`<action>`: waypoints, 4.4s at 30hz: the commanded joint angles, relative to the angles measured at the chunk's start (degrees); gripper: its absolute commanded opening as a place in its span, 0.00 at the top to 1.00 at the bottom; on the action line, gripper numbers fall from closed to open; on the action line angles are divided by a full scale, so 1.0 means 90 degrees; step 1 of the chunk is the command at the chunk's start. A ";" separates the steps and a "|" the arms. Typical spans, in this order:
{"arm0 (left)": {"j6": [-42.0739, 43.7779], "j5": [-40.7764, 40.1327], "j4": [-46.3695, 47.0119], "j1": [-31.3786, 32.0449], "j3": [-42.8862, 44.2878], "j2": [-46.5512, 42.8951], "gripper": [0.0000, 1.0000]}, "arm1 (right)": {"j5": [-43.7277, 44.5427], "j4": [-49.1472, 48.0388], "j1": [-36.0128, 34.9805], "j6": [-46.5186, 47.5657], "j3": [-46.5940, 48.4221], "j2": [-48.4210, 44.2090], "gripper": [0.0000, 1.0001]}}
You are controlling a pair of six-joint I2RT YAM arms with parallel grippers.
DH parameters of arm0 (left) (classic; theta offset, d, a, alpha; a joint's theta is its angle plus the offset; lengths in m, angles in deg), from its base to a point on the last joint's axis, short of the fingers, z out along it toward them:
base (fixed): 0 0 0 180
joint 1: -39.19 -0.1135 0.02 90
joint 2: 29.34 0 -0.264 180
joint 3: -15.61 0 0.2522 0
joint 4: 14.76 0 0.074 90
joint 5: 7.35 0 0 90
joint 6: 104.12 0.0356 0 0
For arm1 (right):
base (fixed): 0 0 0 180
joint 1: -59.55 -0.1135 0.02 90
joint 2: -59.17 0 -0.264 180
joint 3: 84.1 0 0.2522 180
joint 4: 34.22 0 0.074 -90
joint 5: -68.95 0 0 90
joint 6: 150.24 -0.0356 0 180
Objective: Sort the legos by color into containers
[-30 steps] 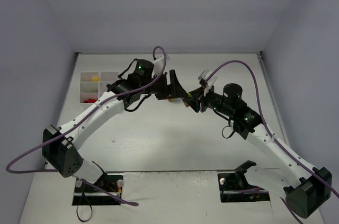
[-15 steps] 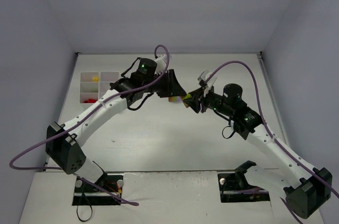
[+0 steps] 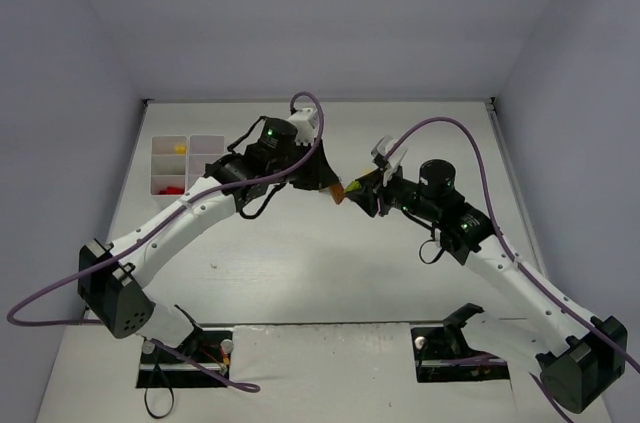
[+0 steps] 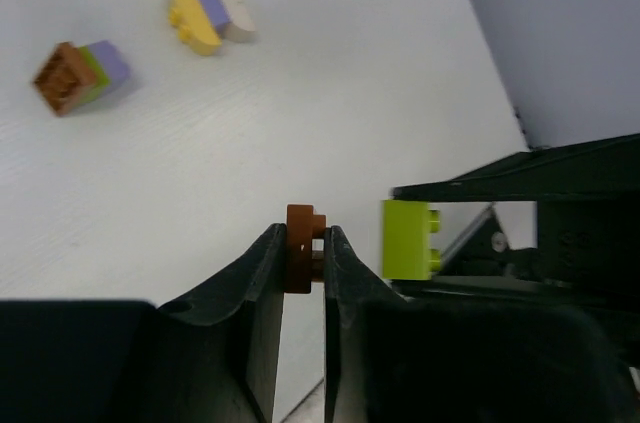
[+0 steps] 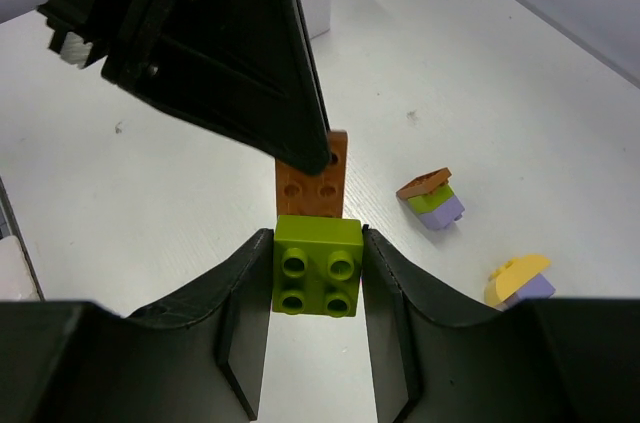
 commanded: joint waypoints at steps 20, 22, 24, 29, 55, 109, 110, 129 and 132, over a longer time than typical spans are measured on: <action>-0.0268 -0.3957 -0.1283 -0.2999 -0.1445 -0.1641 1.00 | 0.0111 -0.0251 0.0017 -0.0068 -0.0013 -0.0100 1.00; -0.0435 -0.3938 -0.1215 -0.3352 -0.1455 -0.1418 1.00 | 0.0111 -0.0261 0.0017 -0.0059 -0.0052 -0.0129 1.00; -0.0610 -0.3850 -0.1166 -0.3548 -0.1436 -0.1280 1.00 | 0.0131 -0.0251 0.0017 -0.0049 -0.0081 -0.0148 1.00; -0.0903 -0.4005 -0.0863 -0.3754 -0.1358 -0.0773 1.00 | 0.0141 -0.0251 0.0007 -0.0078 -0.0169 -0.0275 1.00; -0.1549 -0.4406 -0.0961 -0.3832 -0.0889 0.0098 0.42 | 0.0200 -0.0095 0.0036 0.0000 -0.0189 -0.0315 1.00; -0.0240 0.2253 -0.1078 -0.0082 0.0956 0.1005 0.51 | -0.1061 -0.0066 -0.0071 0.0527 0.0241 0.0291 0.97; -0.0230 0.2273 -0.1068 -0.0073 0.0996 0.1034 0.54 | -0.1051 -0.0066 -0.0071 0.0527 0.0241 0.0301 0.97; 0.0199 0.1415 -0.1302 -0.0482 0.0626 0.0762 1.00 | -0.0153 0.0012 -0.0051 0.0195 0.0231 0.0506 0.39; 0.0258 0.1103 -0.1341 -0.0989 0.0246 0.0372 1.00 | 0.0033 0.0081 -0.0042 0.0156 0.0270 0.0496 0.30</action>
